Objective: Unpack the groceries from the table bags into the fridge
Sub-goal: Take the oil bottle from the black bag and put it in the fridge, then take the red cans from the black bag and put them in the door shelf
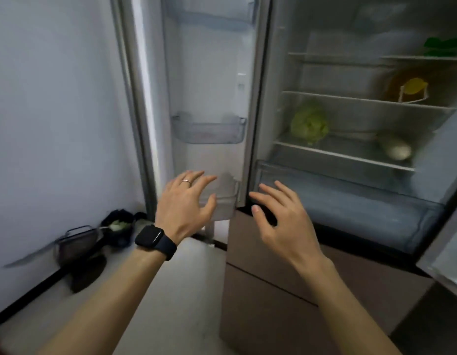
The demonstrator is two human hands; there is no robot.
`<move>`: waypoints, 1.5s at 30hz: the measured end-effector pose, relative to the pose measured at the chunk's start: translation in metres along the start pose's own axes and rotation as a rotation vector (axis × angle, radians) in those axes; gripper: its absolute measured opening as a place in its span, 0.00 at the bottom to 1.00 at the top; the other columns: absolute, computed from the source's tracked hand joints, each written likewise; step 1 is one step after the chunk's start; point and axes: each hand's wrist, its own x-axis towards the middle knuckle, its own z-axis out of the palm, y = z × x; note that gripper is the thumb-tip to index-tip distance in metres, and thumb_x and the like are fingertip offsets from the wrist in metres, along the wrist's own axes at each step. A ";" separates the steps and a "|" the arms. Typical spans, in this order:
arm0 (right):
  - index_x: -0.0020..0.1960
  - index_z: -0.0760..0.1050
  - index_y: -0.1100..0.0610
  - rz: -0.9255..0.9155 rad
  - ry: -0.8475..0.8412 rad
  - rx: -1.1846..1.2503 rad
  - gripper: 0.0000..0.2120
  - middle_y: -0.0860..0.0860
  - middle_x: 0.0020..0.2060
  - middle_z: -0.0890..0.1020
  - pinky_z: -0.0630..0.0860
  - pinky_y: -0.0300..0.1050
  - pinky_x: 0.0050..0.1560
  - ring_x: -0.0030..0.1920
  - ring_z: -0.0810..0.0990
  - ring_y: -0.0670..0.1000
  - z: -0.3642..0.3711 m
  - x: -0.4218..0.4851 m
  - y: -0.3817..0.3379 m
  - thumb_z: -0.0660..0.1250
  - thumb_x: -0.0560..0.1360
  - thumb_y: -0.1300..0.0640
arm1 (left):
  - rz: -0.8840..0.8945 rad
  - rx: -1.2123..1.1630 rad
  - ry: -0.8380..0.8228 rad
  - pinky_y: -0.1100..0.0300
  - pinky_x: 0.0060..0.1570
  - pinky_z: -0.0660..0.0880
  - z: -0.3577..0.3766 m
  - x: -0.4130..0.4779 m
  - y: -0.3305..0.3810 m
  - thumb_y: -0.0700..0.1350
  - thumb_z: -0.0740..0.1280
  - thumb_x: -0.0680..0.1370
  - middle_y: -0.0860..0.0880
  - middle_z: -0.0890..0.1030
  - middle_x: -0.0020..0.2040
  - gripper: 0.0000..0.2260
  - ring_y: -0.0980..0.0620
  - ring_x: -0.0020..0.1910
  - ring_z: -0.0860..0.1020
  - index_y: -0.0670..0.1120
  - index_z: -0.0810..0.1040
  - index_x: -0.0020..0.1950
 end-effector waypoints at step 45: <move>0.72 0.71 0.46 -0.792 -1.162 0.560 0.19 0.45 0.71 0.74 0.66 0.44 0.70 0.73 0.67 0.49 0.554 -0.190 -0.829 0.61 0.82 0.47 | -1.318 0.413 -0.148 0.47 0.74 0.61 -0.401 -0.644 -0.661 0.54 0.61 0.81 0.49 0.68 0.76 0.21 0.47 0.76 0.61 0.55 0.68 0.74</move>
